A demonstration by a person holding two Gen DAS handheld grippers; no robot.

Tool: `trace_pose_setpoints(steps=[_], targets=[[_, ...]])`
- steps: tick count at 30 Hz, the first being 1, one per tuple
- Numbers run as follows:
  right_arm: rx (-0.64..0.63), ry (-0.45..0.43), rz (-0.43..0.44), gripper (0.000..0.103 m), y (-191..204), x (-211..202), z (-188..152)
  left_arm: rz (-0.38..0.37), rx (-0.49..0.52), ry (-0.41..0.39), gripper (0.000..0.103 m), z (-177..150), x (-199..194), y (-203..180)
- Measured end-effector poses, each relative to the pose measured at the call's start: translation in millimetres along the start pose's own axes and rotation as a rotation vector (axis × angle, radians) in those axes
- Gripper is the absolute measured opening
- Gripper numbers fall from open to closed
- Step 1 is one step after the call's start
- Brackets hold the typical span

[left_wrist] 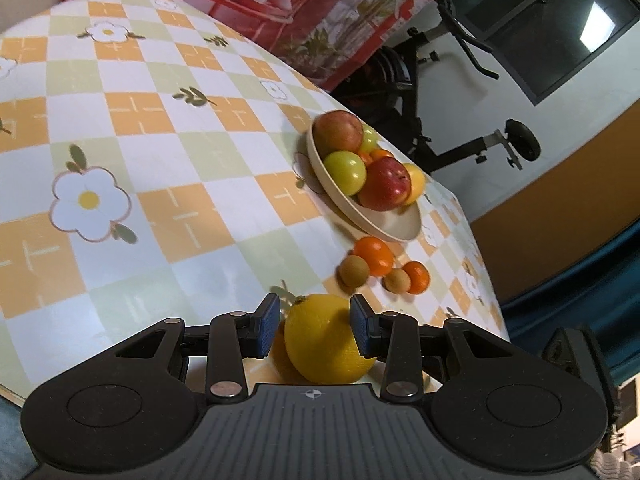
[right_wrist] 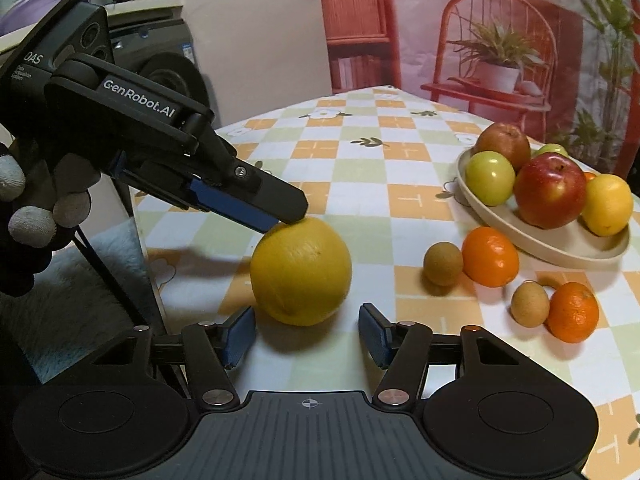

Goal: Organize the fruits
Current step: 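Lift the grapefruit with the left gripper and carry it over the plate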

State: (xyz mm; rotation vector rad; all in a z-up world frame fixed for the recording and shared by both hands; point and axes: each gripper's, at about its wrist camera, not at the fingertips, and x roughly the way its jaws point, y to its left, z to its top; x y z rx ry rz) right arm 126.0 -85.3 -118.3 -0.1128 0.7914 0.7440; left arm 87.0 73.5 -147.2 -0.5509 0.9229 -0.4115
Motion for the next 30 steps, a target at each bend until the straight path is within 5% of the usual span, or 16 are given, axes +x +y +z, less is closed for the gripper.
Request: trace_pose_setpoints(steps=[10,30], targets=[[0.019,-0.023,0.003,0.045,-3.5,-1.4,-3.7,-0.047,0.014,0.032,0.041,-0.2,13.9,-7.8],[0.047,-0.045,0.008,0.044,-7.0,-6.0,-9.3,-0.052,0.019,0.008,0.042,-4.6,14.2,-7.1]])
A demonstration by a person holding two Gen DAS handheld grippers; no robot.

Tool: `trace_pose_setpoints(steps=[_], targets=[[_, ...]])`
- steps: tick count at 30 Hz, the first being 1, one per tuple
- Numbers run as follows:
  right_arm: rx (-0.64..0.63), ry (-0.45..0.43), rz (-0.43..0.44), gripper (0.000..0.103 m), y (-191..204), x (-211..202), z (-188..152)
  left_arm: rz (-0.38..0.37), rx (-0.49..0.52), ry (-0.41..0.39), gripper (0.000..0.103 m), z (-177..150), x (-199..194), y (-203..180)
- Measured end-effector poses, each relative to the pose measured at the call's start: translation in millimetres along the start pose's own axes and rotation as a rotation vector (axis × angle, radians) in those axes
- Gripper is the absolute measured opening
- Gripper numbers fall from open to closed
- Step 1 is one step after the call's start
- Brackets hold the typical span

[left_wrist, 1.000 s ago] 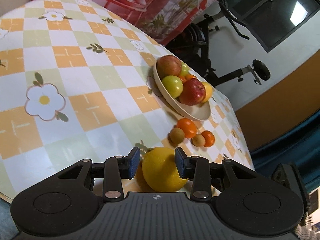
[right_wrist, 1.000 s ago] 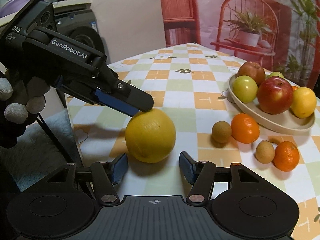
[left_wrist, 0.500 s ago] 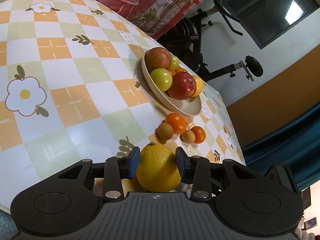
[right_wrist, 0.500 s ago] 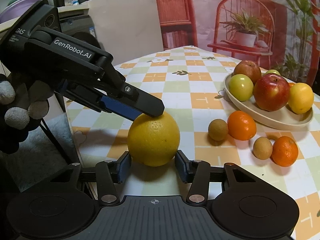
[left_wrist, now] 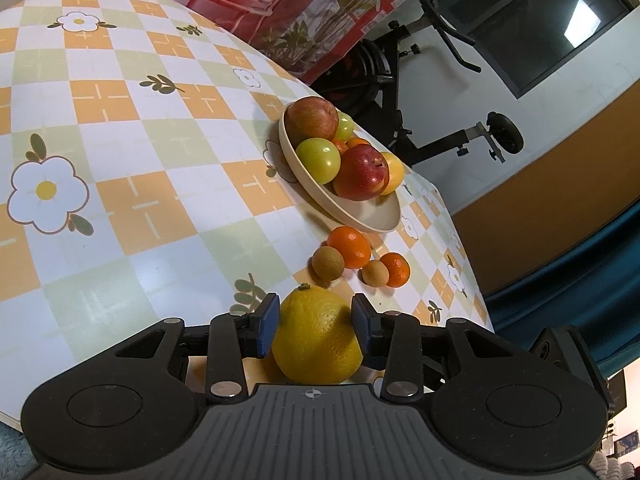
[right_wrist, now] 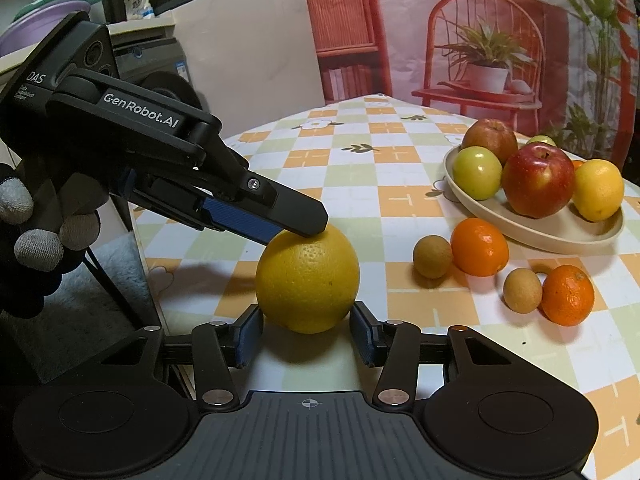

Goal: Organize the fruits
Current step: 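Lift the grapefruit with the left gripper and carry it over the plate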

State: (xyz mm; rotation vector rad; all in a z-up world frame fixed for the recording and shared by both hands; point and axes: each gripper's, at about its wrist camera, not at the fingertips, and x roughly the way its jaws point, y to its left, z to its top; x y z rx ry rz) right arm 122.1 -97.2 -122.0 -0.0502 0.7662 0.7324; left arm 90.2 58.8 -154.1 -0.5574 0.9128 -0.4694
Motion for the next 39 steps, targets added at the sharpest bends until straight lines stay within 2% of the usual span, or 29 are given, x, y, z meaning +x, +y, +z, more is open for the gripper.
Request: trace_pose_setpoints(steps=[20,31,39], targets=[[0.005,-0.02,0.0,0.045,0.4,-3.7,3.8,0.008,0.029,-0.01,0.041,2.3,-1.2,-4.1],[0.036,-0.106,-0.052,0.045,-27.8,-29.6,28.1,-0.022,0.135,-0.022,0.04,44.8,14.0,-45.0],[0.067,-0.13,-0.12,0.045,-74.5,-48.9,51.5,-0.061,0.178,-0.002,0.04,85.2,55.3,-79.6]])
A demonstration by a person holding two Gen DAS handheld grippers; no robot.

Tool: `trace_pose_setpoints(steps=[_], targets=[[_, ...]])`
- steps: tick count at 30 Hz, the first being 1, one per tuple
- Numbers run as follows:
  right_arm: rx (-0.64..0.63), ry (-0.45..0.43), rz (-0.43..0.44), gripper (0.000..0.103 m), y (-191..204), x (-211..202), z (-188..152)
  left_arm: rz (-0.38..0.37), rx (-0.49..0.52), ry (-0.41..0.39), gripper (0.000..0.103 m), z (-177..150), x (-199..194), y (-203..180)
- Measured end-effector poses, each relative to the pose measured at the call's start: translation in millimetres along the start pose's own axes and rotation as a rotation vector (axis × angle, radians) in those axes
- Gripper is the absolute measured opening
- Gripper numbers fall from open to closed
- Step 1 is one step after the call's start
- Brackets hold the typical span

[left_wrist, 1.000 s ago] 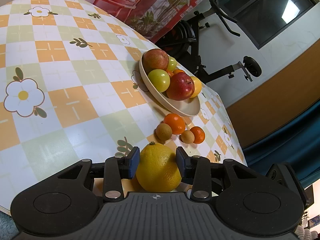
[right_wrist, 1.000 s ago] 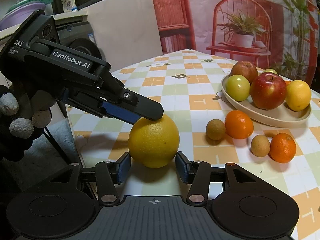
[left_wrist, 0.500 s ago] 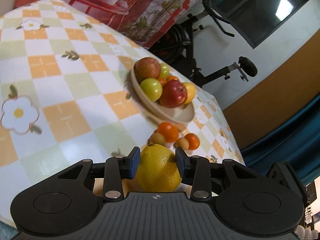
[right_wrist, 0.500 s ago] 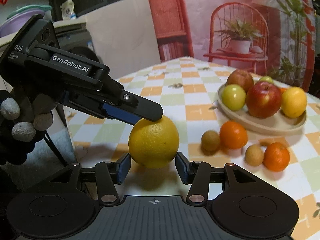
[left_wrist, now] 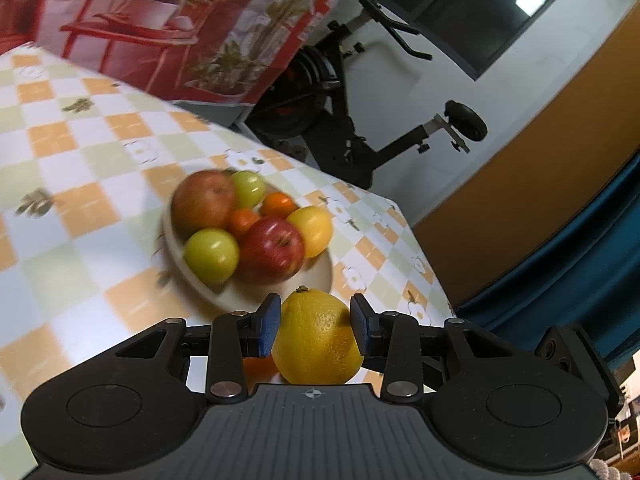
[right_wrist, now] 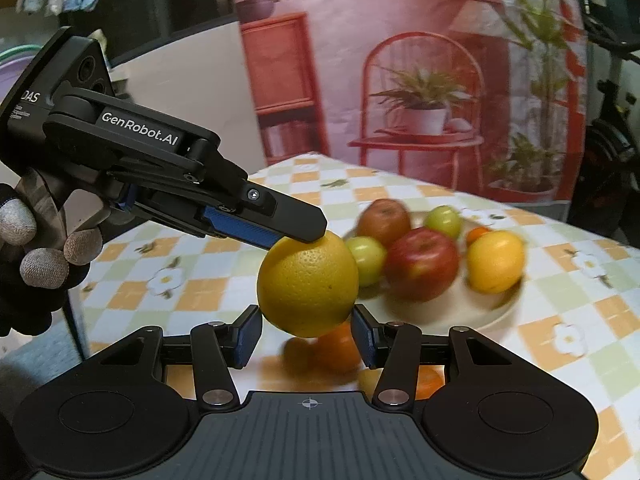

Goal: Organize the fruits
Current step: 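Lift the grapefruit with the left gripper and carry it over the plate, then set the grapefruit on the plate, open and withdraw the left gripper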

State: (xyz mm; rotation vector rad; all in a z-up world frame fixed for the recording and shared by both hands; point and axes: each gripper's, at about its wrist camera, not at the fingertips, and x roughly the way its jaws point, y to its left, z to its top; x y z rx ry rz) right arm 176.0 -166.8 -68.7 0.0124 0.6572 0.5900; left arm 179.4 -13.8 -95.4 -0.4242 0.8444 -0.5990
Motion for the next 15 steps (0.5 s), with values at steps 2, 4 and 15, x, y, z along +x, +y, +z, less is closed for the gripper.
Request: trace_pose_setpoints(steps=[2,4,15], targets=[[0.007,-0.002,-0.016,0.045,-13.2,-0.2,4.0,0.0,0.021,0.012,0.04,9.0,12.4,-7.4],[0.02,-0.001,-0.029,0.045,-26.7,0.7,6.6,0.0,0.035,0.026,0.04,16.7,26.6,-13.0],[0.107,0.034,-0.098,0.045,-89.0,15.8,3.4,0.021,0.068,0.105,0.04,40.5,95.9,-28.9]])
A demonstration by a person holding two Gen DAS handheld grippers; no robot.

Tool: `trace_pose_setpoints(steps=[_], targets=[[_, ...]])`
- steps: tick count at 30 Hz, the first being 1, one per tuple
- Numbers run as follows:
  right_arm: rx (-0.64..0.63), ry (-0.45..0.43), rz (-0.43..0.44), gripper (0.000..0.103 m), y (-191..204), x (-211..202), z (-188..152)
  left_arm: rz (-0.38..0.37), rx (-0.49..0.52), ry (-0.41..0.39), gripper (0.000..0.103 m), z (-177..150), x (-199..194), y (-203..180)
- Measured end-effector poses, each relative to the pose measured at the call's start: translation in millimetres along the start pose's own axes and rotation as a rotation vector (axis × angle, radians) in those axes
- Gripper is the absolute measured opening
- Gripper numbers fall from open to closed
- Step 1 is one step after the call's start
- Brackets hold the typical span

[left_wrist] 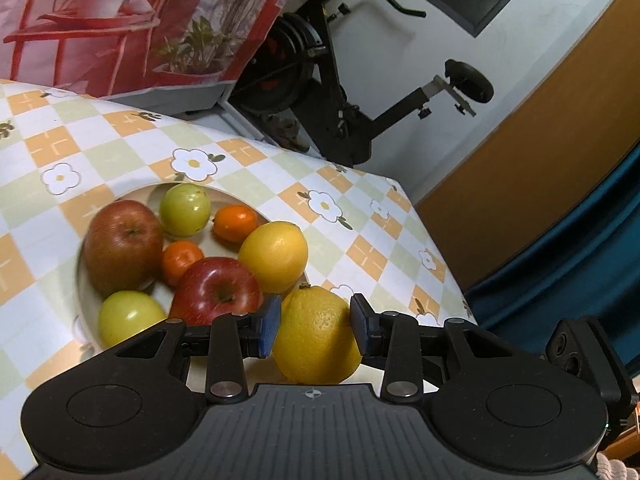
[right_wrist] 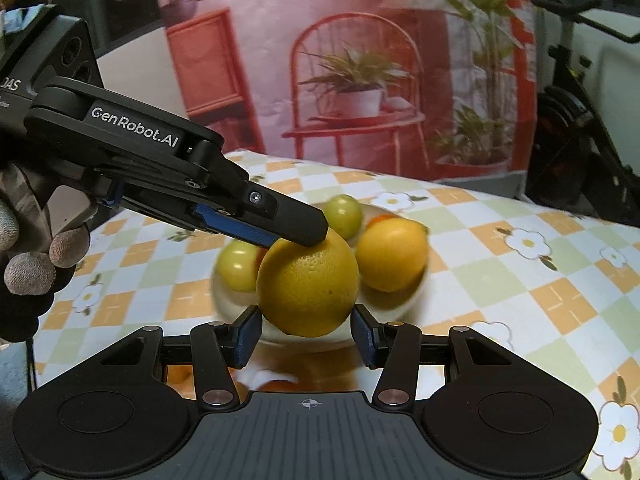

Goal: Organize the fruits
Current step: 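Set the grapefruit on the plate, open and withdraw the left gripper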

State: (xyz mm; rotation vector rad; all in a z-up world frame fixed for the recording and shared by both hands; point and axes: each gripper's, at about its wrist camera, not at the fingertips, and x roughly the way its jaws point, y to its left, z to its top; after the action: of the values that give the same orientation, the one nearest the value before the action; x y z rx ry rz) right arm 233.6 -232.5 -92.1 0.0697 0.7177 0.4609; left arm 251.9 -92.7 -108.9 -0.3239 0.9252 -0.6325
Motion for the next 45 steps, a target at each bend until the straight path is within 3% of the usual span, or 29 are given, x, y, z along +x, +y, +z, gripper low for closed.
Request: trace_pose_setpoints(steps=[14,19,28,39,45], targets=[[-0.035,0.048,-0.063,0.046,-15.0,26.0,6.9,0.08,0.036,0.01,0.038,17.0,20.6,2.0],[-0.048,0.065,-0.072,0.046,-12.8,26.8,3.6,0.119,0.086,0.013,0.032,14.7,21.7,-3.8],[-0.049,0.036,-0.081,0.049,-6.3,12.6,-1.5,0.194,0.16,-0.004,0.032,11.8,16.5,-15.0],[0.039,-0.124,-0.09,0.049,6.3,-19.4,-39.4,0.194,0.169,-0.141,0.032,0.5,-35.6,-14.4],[0.098,-0.182,-0.095,0.049,10.4,-28.1,-52.2,0.237,0.155,-0.219,0.032,-15.3,-66.1,-7.1]])
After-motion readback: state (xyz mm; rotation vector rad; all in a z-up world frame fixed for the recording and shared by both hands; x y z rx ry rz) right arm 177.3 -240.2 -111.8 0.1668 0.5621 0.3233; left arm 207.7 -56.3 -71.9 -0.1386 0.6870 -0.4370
